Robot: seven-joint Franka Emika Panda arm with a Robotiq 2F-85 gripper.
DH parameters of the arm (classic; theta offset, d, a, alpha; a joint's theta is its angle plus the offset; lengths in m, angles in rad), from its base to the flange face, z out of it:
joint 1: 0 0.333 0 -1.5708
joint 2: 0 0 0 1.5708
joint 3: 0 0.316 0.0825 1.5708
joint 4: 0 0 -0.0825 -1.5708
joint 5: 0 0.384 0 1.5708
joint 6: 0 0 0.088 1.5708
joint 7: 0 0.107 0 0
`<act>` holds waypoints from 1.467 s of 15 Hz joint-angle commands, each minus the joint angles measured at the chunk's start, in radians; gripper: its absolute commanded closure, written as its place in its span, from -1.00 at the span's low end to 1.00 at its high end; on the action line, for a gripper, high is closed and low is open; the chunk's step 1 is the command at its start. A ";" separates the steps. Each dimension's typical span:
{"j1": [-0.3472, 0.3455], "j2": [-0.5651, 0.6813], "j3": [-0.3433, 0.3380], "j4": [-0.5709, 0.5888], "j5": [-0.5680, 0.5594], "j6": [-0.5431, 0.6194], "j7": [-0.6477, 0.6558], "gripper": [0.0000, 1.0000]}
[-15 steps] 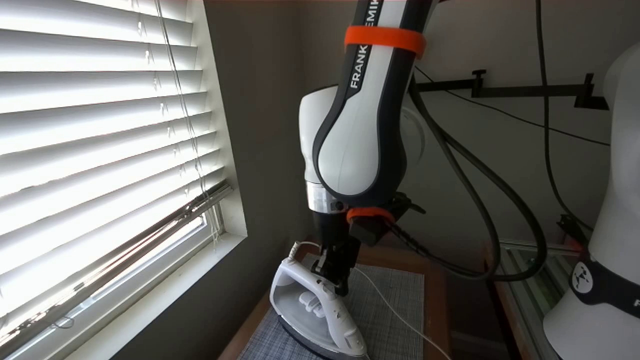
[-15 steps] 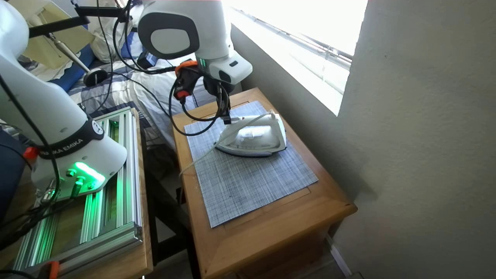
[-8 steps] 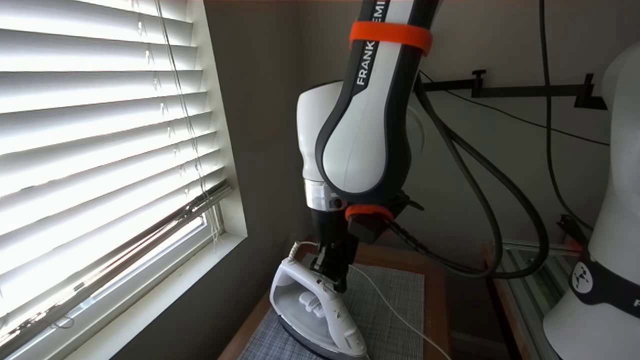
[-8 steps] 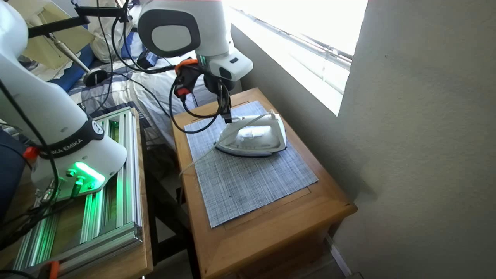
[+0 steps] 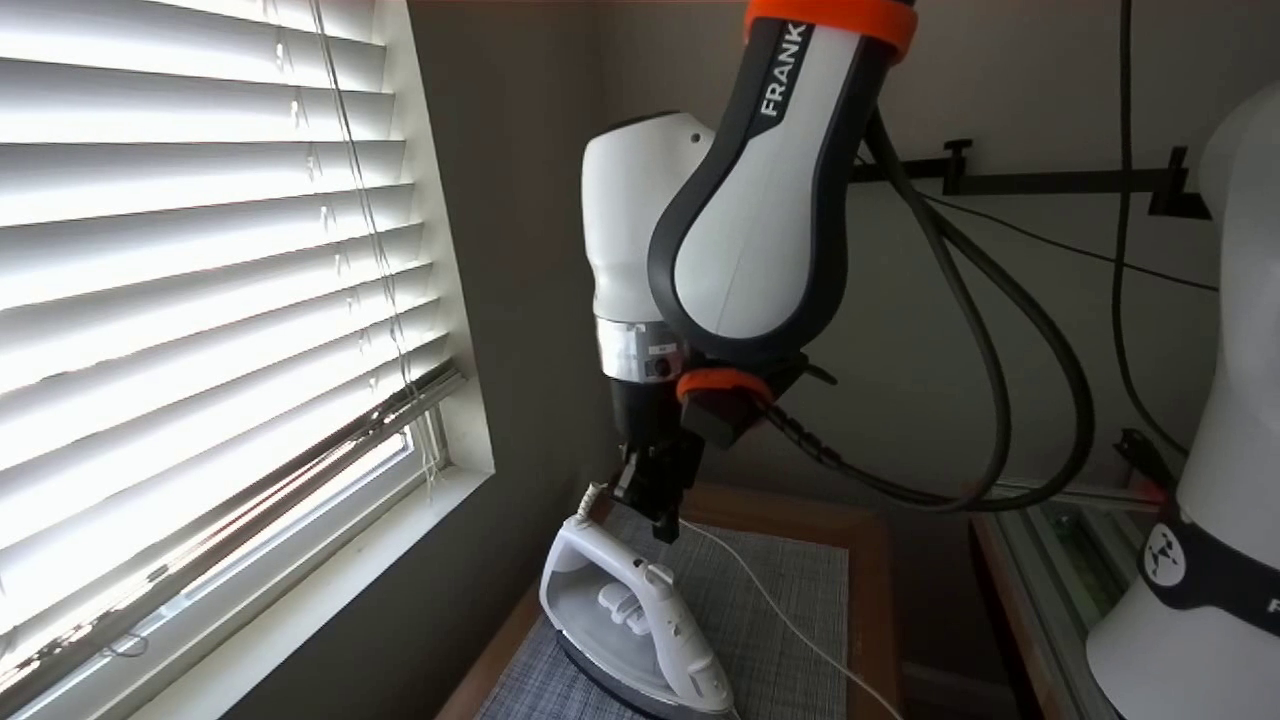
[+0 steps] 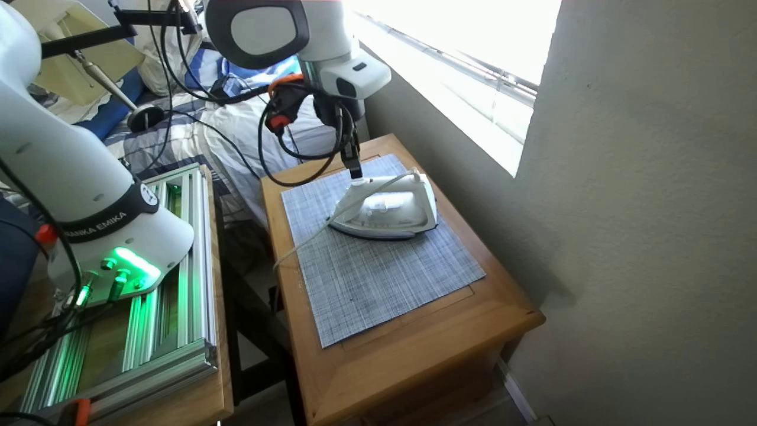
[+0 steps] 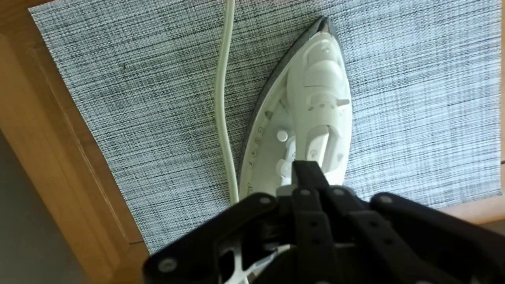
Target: Press the button on the handle of the iron.
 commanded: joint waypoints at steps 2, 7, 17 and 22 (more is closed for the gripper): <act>-0.005 -0.079 0.009 0.003 -0.084 -0.080 0.092 1.00; -0.016 -0.130 0.043 0.004 -0.075 -0.130 0.105 0.46; -0.039 -0.271 0.133 0.004 -0.099 -0.226 0.172 -0.88; -0.045 -0.373 0.206 -0.003 -0.102 -0.307 0.209 -1.00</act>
